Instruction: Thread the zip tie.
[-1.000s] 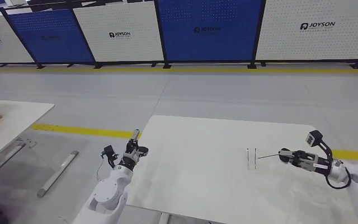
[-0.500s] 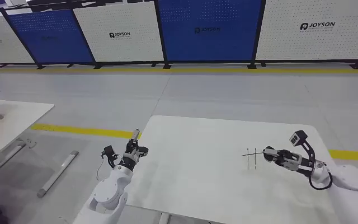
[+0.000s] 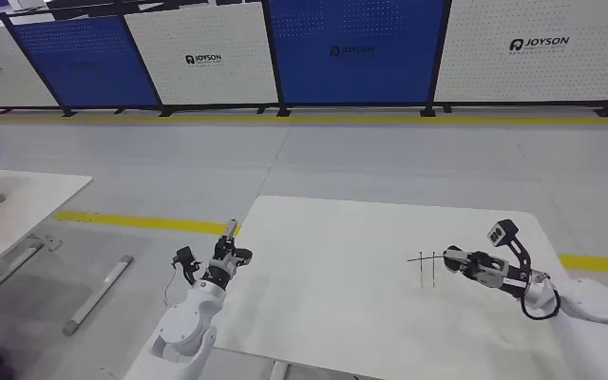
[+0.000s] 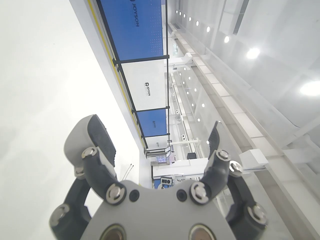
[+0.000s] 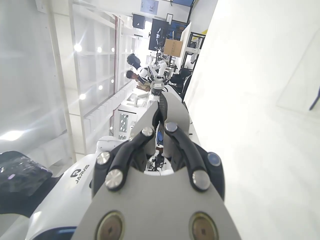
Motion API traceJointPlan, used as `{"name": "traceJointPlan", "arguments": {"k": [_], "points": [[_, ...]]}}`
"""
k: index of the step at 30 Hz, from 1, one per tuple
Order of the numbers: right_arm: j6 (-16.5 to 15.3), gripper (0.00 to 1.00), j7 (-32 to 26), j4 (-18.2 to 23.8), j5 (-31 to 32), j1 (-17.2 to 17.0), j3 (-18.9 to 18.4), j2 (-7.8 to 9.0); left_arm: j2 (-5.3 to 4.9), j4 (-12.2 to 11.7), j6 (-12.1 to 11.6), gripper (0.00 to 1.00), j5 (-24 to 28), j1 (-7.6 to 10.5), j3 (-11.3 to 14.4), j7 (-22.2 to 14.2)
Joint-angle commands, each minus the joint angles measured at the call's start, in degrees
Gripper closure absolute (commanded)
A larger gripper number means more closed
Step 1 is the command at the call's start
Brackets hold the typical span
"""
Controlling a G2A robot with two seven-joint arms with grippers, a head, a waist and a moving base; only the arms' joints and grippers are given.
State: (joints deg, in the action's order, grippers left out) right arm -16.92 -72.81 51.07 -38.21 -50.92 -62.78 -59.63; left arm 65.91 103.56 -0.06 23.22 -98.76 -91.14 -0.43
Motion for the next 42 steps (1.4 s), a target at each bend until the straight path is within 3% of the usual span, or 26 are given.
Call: {"name": "traceJointPlan", "arguments": {"k": [1,5,8,12,20,22,27,31,34,37,39,42], "points": [[0.0,1.00,0.0,0.0,0.0,0.0,0.0,0.00,0.07,1.5,-0.3,0.00,-3.1,0.42,1.6,-0.4],[0.0,1.00,0.0,0.0,0.0,0.0,0.0,0.00,0.29,5.3,0.4,0.00,-10.5,0.69,6.5,-0.8],[0.0,1.00,0.0,0.0,0.0,0.0,0.0,0.00,0.54,7.0,1.2,0.00,-15.5,1.06,11.1,-1.3],[0.0,1.00,0.0,0.0,0.0,0.0,0.0,0.00,0.98,6.4,2.0,0.00,-17.5,2.15,15.9,-2.5],[0.0,1.00,0.0,0.0,0.0,0.0,0.0,0.00,1.16,5.9,2.6,0.00,-17.2,2.82,16.6,-1.8],[-0.9,1.00,3.4,1.7,-0.3,-0.9,-0.3,-0.14,1.16,5.9,2.6,0.00,-17.2,2.82,16.6,-1.8],[-1.8,1.00,9.2,5.6,-0.5,-2.6,1.6,-1.31,1.26,6.5,-1.6,0.00,-16.7,2.18,17.0,-2.4],[-2.6,1.00,11.7,5.6,-2.6,-2.3,3.8,-2.77,1.47,7.2,-3.0,0.00,-18.1,2.42,20.5,-5.2],[-2.6,1.00,12.6,4.7,-3.3,-1.7,5.2,-3.73,1.94,6.4,-2.8,0.00,-18.9,3.88,24.0,-5.1],[-0.8,1.00,11.6,3.0,-4.3,-0.5,6.7,-4.61,2.70,3.2,-2.1,0.00,-15.1,7.04,27.4,-6.1],[-0.8,1.00,11.6,3.0,-4.3,-0.5,6.7,-4.61,3.31,0.5,-1.1,0.00,-14.6,9.33,29.0,-3.2],[-0.8,1.00,11.6,3.0,-4.3,-0.5,6.7,-4.61,3.31,0.5,-1.1,0.00,-14.6,9.33,29.0,-3.2]]}}
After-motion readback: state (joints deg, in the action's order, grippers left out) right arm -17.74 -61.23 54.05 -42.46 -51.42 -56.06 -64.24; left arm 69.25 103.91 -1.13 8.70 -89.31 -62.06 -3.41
